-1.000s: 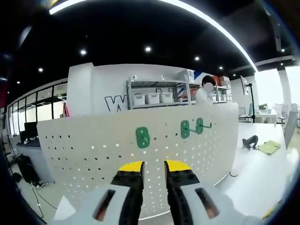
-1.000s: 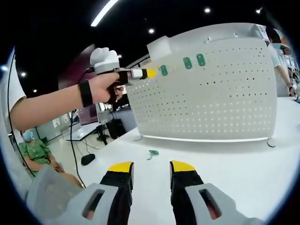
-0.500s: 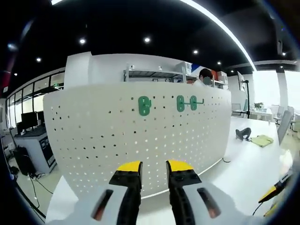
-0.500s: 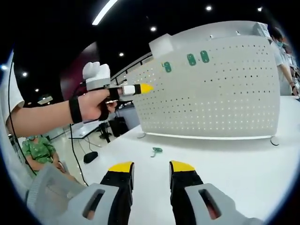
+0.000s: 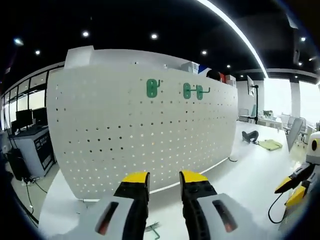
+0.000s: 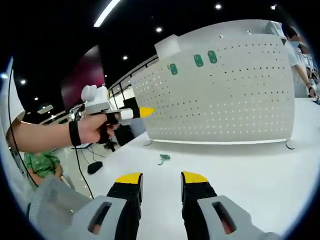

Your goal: Insert the hook assembly into the mounting plate slot until the hook locks in place.

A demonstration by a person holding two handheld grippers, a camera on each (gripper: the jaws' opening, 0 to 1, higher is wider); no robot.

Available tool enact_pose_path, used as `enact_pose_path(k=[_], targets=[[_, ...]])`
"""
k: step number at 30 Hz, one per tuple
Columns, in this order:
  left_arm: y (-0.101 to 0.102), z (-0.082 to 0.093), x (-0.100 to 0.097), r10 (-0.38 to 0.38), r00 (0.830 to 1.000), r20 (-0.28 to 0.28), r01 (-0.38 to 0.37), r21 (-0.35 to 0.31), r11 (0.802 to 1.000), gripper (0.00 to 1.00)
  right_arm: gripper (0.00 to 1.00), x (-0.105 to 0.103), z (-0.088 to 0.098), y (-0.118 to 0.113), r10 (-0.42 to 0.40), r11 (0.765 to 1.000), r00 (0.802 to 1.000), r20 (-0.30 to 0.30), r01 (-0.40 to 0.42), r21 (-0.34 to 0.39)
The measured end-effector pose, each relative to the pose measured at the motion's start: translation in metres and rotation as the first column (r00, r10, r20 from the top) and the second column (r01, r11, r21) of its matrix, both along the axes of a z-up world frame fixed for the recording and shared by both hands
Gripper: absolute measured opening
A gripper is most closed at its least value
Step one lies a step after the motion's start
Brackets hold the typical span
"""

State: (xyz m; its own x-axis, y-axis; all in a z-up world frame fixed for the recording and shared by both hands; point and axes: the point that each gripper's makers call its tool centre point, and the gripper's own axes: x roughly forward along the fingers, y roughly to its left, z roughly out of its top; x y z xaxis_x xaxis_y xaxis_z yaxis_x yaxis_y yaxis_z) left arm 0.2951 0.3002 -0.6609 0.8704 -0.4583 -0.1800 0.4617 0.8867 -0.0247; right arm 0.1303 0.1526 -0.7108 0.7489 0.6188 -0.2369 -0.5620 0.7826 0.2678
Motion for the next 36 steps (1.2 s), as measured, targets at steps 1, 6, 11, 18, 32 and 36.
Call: enact_pose_path(k=[1,6,11,18,32,36], targets=[[0.001,-0.004,0.000,-0.003,1.000,-0.011,0.003,-0.004,1.000,0.26,0.31,0.001,0.000,-0.002,-0.005,1.000,1.000,-0.003,0.005,-0.001],[0.004,-0.024,-0.003,-0.007,0.998,-0.060,0.007,0.002,1.000,0.28,0.31,0.003,-0.001,-0.009,-0.027,1.000,1.000,-0.011,0.027,0.001],[0.006,-0.047,-0.007,-0.016,0.994,-0.112,0.018,0.014,1.000,0.28,0.32,-0.001,-0.004,-0.011,-0.030,1.000,0.999,-0.020,0.030,-0.002],[0.012,-0.079,-0.016,-0.014,0.979,-0.206,0.024,0.046,0.999,0.29,0.33,-0.007,-0.005,-0.011,-0.025,1.000,0.999,-0.025,0.025,-0.017],[0.033,-0.117,-0.023,-0.012,0.961,-0.275,0.040,0.097,0.995,0.28,0.33,-0.010,-0.011,-0.010,-0.035,0.999,0.999,-0.030,0.034,-0.039],[0.036,-0.127,-0.020,-0.019,0.958,-0.287,0.049,0.099,0.994,0.27,0.33,-0.012,-0.014,-0.011,-0.038,0.998,0.999,-0.038,0.037,-0.048]])
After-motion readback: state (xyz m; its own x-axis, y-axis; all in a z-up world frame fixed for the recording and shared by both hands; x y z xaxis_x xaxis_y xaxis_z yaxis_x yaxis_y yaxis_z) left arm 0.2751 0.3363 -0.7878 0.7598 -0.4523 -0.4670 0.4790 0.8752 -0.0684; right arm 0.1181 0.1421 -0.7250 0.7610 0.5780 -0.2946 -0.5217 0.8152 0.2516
